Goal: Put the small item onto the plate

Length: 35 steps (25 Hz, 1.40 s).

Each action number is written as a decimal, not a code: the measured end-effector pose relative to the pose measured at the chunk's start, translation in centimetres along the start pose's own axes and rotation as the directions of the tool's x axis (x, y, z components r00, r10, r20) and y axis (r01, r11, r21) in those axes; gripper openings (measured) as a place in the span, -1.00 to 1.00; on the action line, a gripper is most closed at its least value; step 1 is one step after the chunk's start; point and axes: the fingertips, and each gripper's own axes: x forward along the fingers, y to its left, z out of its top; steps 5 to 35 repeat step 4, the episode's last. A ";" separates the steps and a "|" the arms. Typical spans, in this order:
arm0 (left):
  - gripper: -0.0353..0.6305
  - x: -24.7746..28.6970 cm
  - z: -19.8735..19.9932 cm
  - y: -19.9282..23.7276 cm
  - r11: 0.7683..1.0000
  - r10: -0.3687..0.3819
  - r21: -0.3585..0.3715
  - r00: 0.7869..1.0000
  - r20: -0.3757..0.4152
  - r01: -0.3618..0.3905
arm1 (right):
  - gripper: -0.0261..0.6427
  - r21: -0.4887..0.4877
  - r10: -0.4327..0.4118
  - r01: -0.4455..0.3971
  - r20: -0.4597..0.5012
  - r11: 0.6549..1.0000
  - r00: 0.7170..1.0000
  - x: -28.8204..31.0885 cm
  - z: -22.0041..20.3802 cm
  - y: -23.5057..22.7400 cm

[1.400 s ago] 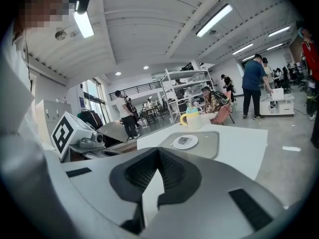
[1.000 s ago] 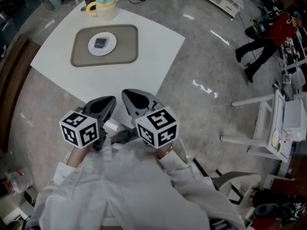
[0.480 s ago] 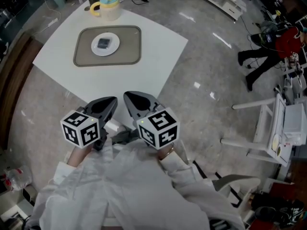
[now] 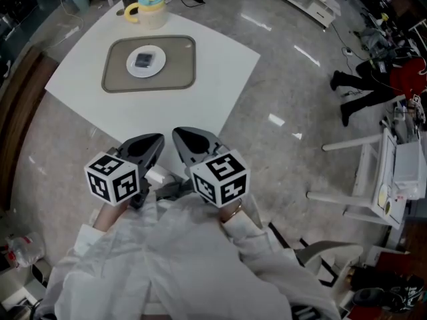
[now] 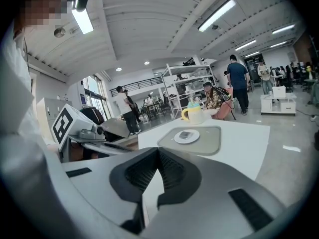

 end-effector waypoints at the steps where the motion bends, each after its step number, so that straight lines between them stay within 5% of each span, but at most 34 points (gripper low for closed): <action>1: -0.86 0.0 0.0 0.0 1.000 0.001 0.001 1.000 0.000 -0.001 | -0.88 0.000 -0.001 0.001 0.000 1.000 1.000 0.0 0.0 0.0; 35: -0.86 -0.1 0.0 0.0 1.000 0.001 0.005 1.000 -0.003 -0.001 | -0.88 0.001 -0.005 0.005 0.000 1.000 1.000 -0.1 0.1 0.0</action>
